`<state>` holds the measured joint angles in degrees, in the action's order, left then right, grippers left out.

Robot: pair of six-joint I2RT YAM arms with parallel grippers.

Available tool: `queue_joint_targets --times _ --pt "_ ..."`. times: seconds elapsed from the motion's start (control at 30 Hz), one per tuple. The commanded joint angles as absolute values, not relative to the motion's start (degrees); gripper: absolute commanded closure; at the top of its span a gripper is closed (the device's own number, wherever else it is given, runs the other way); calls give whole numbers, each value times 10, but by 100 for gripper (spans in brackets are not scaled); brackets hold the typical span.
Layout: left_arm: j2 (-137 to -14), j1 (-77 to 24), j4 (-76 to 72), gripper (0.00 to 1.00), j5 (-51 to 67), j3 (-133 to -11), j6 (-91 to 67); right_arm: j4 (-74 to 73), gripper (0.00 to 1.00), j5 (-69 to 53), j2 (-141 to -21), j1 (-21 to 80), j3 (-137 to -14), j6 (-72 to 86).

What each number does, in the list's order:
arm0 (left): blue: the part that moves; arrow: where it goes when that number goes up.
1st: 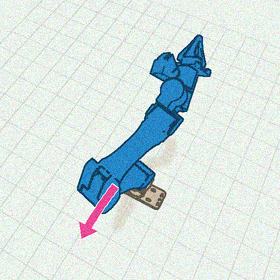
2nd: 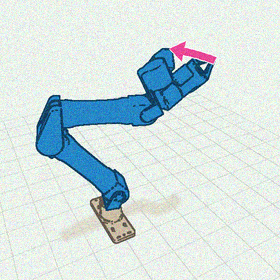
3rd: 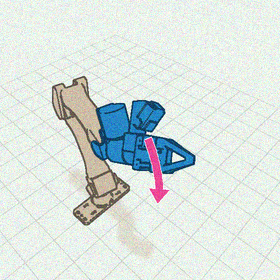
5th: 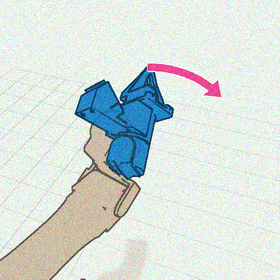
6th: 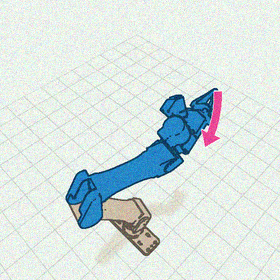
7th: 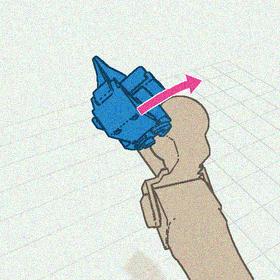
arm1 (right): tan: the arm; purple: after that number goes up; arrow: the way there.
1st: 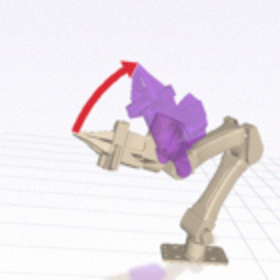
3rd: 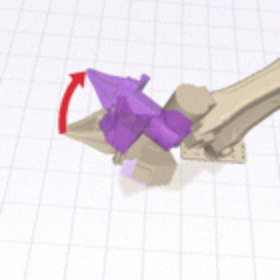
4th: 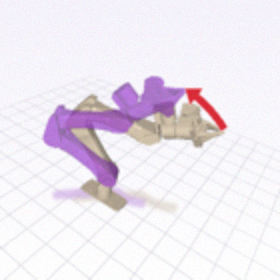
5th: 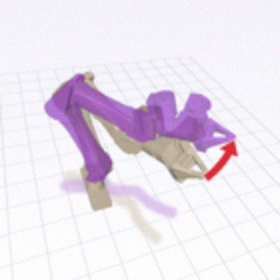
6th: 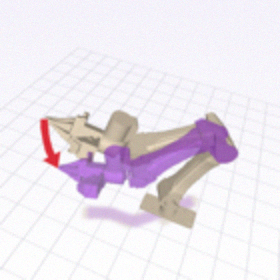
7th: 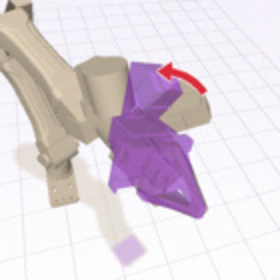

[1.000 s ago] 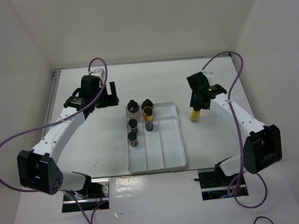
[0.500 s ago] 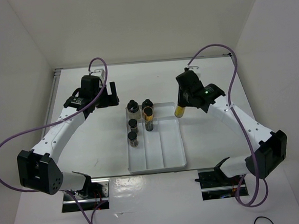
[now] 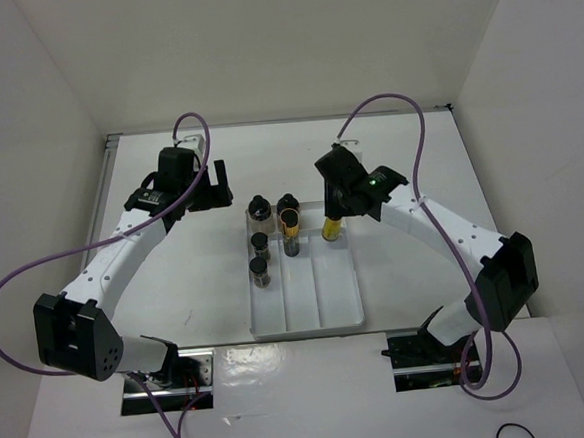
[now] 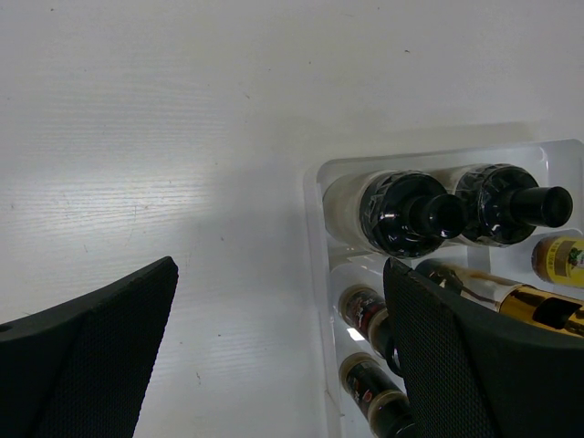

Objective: Organize the condiment bottles

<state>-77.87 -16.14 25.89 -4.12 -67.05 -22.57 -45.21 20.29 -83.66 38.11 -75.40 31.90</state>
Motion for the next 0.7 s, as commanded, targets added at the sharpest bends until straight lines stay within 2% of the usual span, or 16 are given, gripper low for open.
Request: queue_joint_targets --times 0.0,0.5,0.57,0.6,0.63,0.67 --pt "-766 -158 245 1 -34 -666 -218 -389 100 216 -842 388 -750 327" --pt "-772 -158 245 1 -34 -666 -218 -354 98 227 -889 404 -717 339" --pt "-772 -158 245 1 -40 -666 -218 -354 85 227 -895 404 -717 339" --pt "-772 -158 245 1 -40 -666 -218 -354 75 227 -895 404 -717 344" --pt "-772 -158 245 1 -40 -666 -218 -354 59 227 -895 404 -717 345" --pt "-772 -158 245 1 -40 -666 -218 -359 52 227 -895 404 -717 345"
